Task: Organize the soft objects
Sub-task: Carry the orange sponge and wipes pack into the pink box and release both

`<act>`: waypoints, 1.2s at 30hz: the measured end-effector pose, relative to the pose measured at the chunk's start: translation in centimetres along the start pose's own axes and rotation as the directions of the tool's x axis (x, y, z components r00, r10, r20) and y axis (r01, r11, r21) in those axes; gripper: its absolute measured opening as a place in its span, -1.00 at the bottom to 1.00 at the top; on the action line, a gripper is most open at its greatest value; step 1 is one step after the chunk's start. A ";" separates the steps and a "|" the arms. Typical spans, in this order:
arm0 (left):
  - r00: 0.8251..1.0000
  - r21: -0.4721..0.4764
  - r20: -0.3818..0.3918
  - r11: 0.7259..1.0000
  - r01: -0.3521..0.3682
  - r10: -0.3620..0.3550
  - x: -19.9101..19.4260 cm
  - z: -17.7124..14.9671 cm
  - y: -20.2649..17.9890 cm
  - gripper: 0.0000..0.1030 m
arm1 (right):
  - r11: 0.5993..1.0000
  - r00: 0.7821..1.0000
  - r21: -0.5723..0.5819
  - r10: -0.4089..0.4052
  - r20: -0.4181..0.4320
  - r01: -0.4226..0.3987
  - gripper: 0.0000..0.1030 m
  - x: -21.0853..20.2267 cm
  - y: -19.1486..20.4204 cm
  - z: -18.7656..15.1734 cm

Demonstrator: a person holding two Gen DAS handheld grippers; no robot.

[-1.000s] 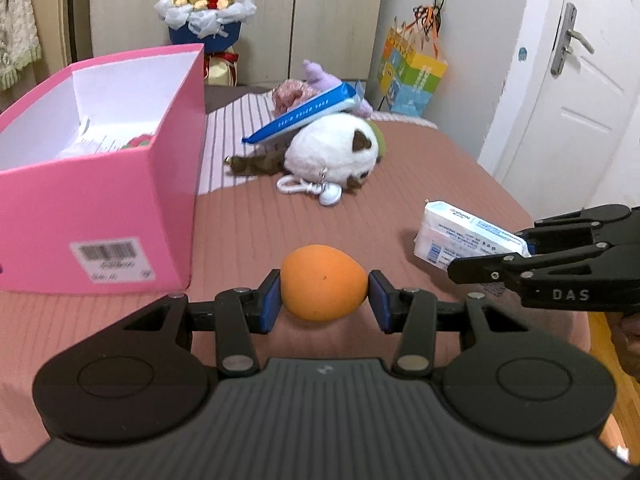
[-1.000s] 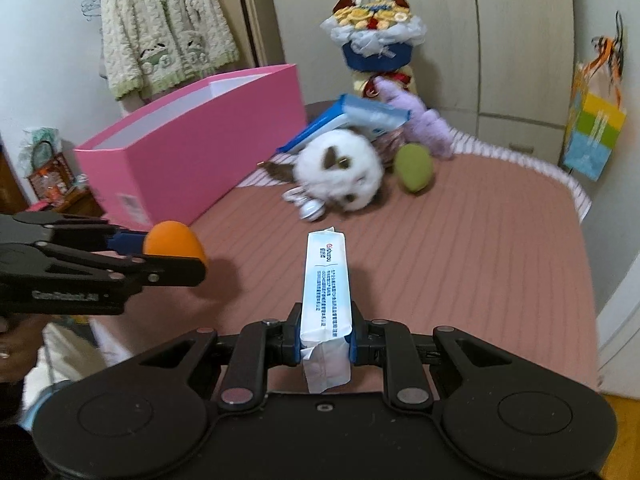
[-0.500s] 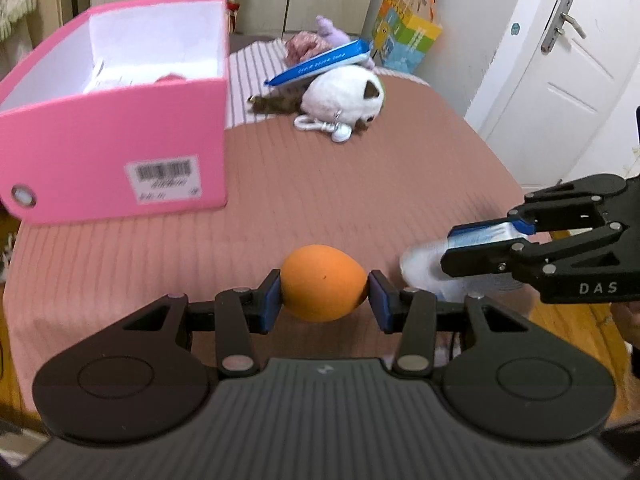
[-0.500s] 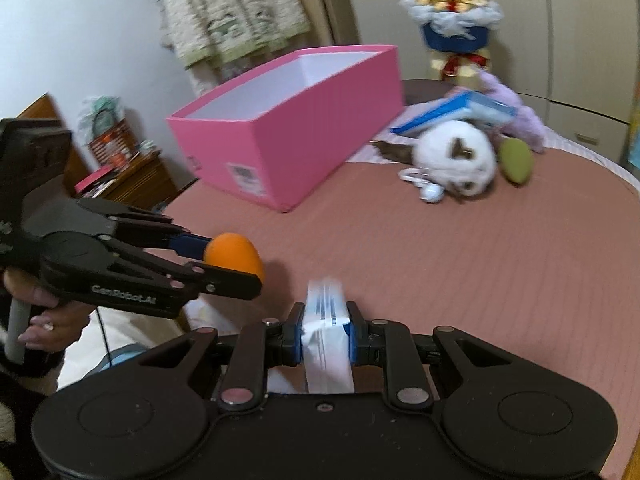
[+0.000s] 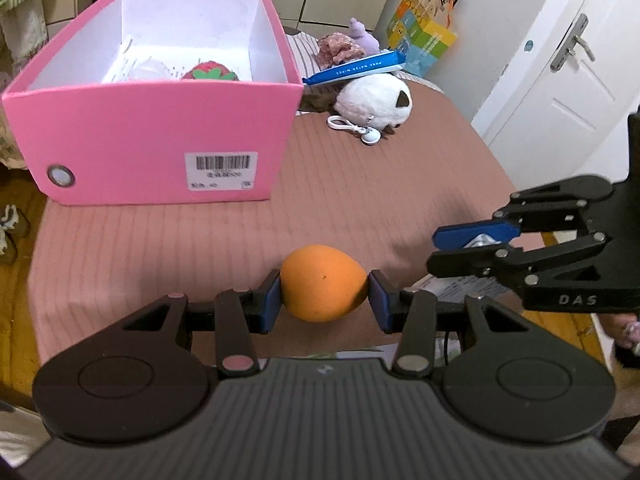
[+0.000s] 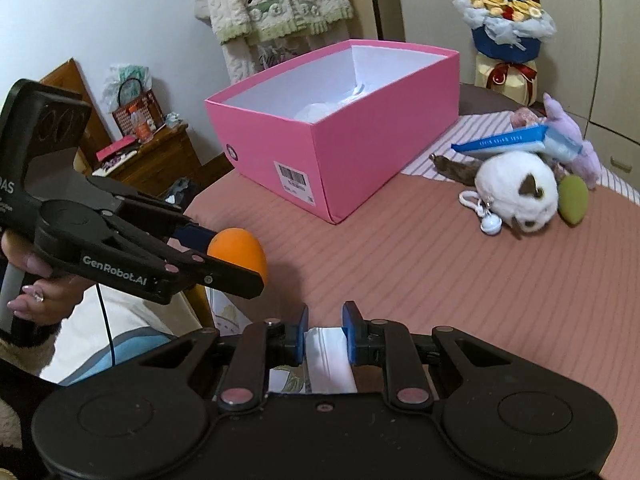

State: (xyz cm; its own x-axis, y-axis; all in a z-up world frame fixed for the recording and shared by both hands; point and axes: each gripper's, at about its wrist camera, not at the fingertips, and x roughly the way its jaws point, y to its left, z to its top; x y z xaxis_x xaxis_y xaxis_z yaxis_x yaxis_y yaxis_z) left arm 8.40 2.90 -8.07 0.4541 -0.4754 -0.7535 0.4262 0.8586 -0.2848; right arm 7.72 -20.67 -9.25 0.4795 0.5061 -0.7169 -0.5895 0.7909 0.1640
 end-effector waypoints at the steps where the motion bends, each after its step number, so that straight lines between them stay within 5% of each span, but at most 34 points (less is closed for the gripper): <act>1: 1.000 0.002 -0.006 1.000 0.001 -0.001 -0.2 0.2 0.2 -0.14 | 1.000 1.000 -0.011 -0.001 -0.005 0.001 -0.57 -0.1 0.2 0.3; 11: 1.000 0.022 0.002 1.000 0.004 -0.004 -3.8 2.6 1.2 -0.14 | 0.994 0.999 -0.107 0.032 -0.021 -0.034 -0.58 -1.4 2.4 5.1; 25: 0.987 0.030 0.149 0.997 -0.070 0.065 -8.4 9.9 3.9 -0.14 | 0.981 0.987 -0.145 0.142 0.073 -0.131 -0.58 -1.1 1.9 15.4; 36: 0.981 -0.021 0.172 0.996 -0.083 0.086 -2.8 17.5 8.0 -0.13 | 0.993 0.987 -0.112 -0.012 0.160 0.030 -0.58 4.2 -2.0 22.1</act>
State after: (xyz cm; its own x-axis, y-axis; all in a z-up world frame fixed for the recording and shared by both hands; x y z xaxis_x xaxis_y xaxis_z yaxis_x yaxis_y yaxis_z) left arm 24.23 7.80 2.15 0.6165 -0.4259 -0.6622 0.3705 0.8991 -0.2333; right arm 25.29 -12.55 2.42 0.5842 0.5449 -0.6015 -0.6440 0.7622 0.0650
